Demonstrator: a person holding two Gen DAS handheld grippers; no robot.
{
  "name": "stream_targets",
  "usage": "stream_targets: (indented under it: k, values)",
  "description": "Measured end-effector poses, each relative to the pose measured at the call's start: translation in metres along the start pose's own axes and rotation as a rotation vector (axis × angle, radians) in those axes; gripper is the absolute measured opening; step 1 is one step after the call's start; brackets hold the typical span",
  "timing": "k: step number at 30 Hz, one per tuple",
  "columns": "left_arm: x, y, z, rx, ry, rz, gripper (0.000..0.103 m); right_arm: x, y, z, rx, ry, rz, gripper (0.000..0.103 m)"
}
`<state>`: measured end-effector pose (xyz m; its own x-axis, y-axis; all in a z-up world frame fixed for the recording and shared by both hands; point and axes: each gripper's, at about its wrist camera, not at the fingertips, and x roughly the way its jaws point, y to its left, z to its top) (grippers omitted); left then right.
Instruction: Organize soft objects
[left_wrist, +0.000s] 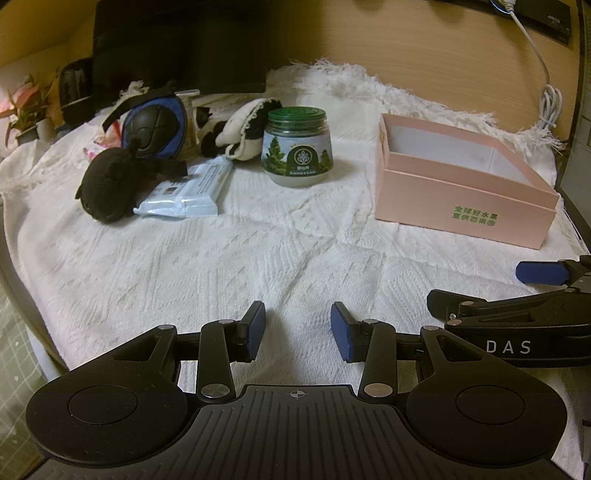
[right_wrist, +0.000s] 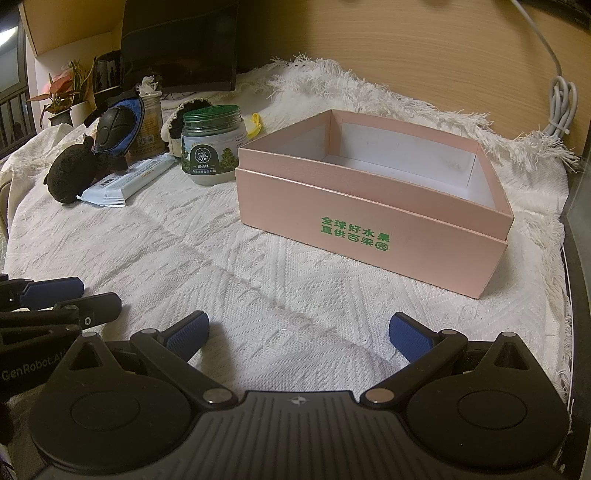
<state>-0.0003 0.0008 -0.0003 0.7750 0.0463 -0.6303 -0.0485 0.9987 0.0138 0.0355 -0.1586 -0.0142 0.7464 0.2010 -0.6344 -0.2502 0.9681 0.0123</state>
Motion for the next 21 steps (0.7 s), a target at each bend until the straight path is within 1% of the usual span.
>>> stream_targets:
  k: [21]
  values:
    - [0.0007, -0.003, 0.0007, -0.003, 0.002, 0.008, 0.044, -0.0004, -0.0003, -0.0001, 0.0, 0.0, 0.0, 0.103]
